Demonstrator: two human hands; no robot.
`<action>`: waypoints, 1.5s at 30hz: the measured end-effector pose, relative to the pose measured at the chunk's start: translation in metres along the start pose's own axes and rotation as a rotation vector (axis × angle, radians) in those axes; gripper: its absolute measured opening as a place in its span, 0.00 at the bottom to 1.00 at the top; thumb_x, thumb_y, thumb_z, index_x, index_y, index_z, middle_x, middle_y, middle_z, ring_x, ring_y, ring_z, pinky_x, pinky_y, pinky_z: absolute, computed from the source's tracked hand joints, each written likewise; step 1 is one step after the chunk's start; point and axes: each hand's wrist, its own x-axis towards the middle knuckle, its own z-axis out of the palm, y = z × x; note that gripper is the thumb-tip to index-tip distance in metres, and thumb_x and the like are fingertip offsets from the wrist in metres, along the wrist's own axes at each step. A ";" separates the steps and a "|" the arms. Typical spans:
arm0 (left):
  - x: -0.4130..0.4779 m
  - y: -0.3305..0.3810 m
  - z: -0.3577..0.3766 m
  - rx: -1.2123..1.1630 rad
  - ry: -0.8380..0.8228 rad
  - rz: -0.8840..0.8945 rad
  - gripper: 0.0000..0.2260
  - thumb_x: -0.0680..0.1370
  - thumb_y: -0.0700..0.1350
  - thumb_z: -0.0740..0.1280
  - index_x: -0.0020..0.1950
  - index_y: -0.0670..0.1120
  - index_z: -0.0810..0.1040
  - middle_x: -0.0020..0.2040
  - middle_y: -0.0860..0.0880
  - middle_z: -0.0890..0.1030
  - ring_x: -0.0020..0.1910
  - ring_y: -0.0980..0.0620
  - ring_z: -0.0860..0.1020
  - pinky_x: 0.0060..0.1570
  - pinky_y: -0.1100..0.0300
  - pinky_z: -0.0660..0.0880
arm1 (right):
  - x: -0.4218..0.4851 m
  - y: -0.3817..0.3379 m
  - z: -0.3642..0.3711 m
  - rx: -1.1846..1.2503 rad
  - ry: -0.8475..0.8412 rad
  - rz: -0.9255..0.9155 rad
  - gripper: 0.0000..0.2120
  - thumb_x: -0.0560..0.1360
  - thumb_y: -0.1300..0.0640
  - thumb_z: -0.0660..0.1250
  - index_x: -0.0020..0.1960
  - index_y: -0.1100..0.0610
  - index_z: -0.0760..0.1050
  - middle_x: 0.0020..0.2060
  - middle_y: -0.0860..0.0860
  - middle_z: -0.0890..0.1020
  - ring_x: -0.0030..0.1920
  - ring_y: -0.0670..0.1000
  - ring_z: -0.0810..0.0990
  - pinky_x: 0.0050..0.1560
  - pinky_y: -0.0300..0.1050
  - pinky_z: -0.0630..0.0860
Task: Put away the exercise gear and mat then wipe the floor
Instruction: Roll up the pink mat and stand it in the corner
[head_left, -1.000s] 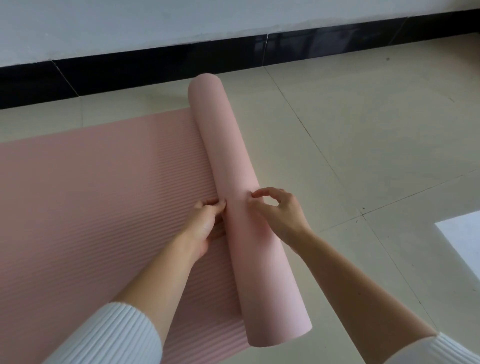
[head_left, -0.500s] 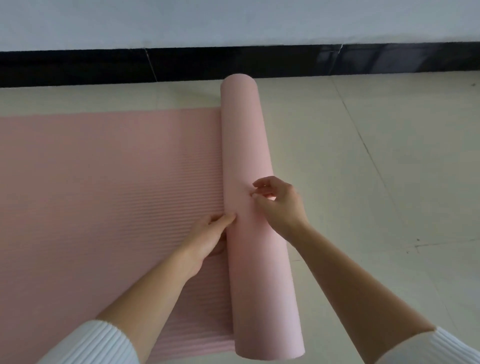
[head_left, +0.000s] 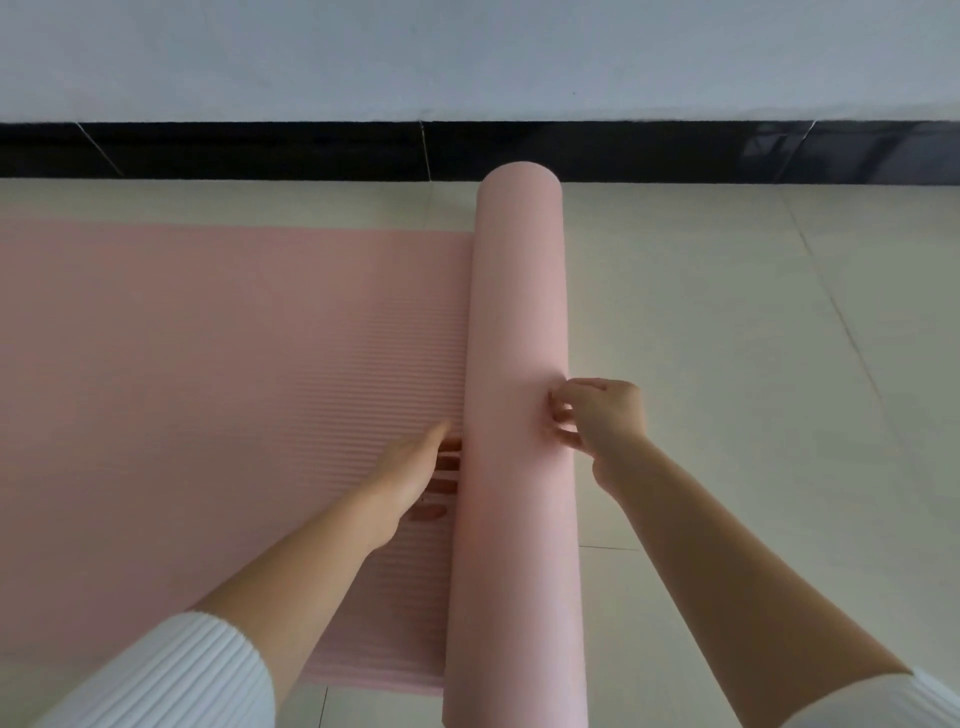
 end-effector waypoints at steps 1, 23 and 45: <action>0.002 0.003 -0.005 0.029 -0.057 -0.030 0.21 0.73 0.65 0.61 0.46 0.50 0.83 0.44 0.51 0.84 0.40 0.50 0.80 0.44 0.55 0.76 | -0.003 -0.001 0.002 -0.114 -0.018 -0.044 0.04 0.71 0.65 0.67 0.43 0.58 0.78 0.32 0.53 0.76 0.33 0.53 0.75 0.37 0.46 0.78; 0.015 0.054 -0.105 0.960 -0.011 0.323 0.30 0.78 0.63 0.53 0.75 0.47 0.62 0.73 0.50 0.66 0.72 0.50 0.65 0.66 0.60 0.59 | -0.046 0.006 0.074 -0.101 -0.259 -0.009 0.10 0.76 0.65 0.64 0.51 0.57 0.81 0.43 0.46 0.81 0.42 0.40 0.76 0.40 0.34 0.71; 0.026 -0.004 -0.253 0.220 0.215 0.483 0.10 0.77 0.52 0.63 0.38 0.57 0.81 0.37 0.62 0.81 0.48 0.53 0.81 0.49 0.53 0.75 | -0.071 0.004 0.235 -0.678 -0.180 -0.096 0.43 0.60 0.41 0.79 0.65 0.55 0.62 0.56 0.50 0.66 0.58 0.54 0.71 0.60 0.52 0.73</action>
